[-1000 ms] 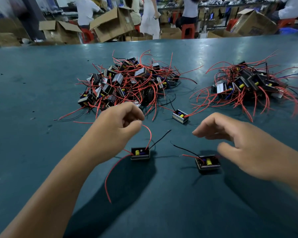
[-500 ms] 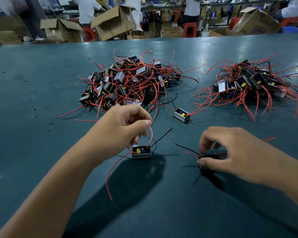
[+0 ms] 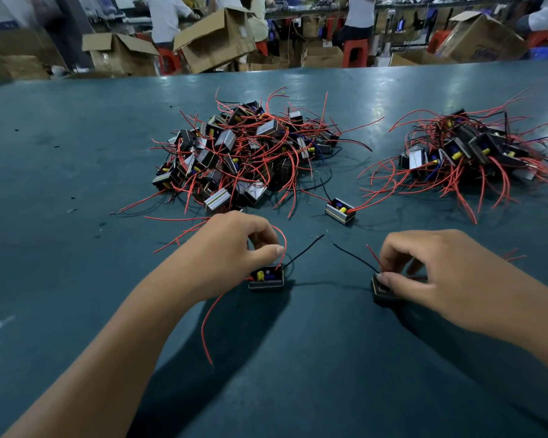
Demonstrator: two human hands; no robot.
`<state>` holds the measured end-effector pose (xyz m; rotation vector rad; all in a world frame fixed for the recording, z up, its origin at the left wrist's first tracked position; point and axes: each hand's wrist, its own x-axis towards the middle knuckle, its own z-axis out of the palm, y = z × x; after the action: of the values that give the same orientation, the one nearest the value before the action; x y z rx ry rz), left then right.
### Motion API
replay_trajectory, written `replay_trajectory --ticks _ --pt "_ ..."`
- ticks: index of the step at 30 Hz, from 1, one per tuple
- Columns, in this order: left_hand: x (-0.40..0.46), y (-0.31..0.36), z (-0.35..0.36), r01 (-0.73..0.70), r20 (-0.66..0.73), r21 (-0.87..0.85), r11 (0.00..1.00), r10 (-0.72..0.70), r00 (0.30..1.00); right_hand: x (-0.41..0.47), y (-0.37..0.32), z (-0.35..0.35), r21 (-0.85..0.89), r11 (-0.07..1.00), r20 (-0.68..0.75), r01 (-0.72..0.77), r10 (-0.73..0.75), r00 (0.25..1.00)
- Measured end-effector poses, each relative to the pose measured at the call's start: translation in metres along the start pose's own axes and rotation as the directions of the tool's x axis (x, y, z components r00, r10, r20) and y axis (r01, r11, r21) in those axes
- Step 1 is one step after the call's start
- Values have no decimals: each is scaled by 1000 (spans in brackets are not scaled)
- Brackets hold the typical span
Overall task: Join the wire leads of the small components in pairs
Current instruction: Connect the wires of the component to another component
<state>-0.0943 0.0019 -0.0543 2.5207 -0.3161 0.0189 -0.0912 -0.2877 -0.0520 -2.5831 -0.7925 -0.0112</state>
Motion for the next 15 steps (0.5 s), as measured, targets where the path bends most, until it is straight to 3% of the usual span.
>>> replay_trajectory --ticks 9,15 --pt "2 0 7 -49 123 4 999 48 991 0 1 3 92 994 -38 -58 62 997" --pt "-1 5 11 -114 55 28 993 112 992 2 4 9 151 985 -81 -89 102 992"
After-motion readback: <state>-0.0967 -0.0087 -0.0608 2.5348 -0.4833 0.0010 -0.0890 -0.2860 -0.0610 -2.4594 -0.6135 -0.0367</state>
